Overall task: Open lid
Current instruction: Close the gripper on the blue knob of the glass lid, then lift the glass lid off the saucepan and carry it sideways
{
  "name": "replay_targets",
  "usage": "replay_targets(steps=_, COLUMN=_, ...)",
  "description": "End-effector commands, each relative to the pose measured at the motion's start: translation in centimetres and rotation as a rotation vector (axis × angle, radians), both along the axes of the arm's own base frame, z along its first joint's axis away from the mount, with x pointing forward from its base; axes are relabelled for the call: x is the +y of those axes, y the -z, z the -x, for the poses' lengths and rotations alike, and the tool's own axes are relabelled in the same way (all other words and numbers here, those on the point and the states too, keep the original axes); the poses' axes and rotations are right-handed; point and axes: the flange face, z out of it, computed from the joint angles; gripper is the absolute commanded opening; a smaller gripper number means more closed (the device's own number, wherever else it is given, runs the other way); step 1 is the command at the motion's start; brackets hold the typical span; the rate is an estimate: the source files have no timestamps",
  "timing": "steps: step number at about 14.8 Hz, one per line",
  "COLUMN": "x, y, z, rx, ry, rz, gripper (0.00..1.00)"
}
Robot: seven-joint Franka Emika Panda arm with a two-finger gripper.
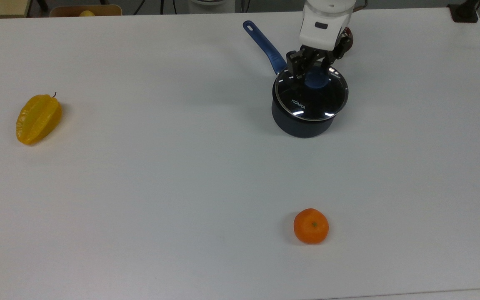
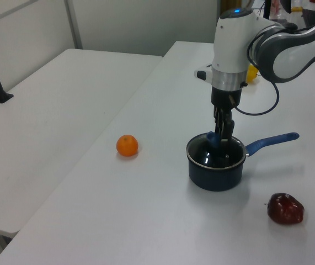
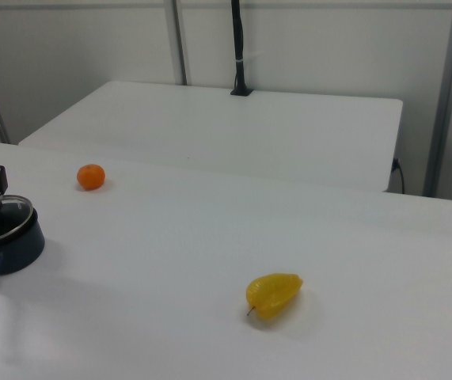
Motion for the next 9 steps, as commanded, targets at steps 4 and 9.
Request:
replay_targets(steps=4, x=-5.8, y=-5.5, z=-0.9, rx=-0.024, ry=0.139, rz=0.009, gripper=0.40)
replay_targets(steps=9, x=-16.6, y=-6.0, z=-3.9, rx=-0.023, ry=0.318, rz=0.015, gripper=0.40)
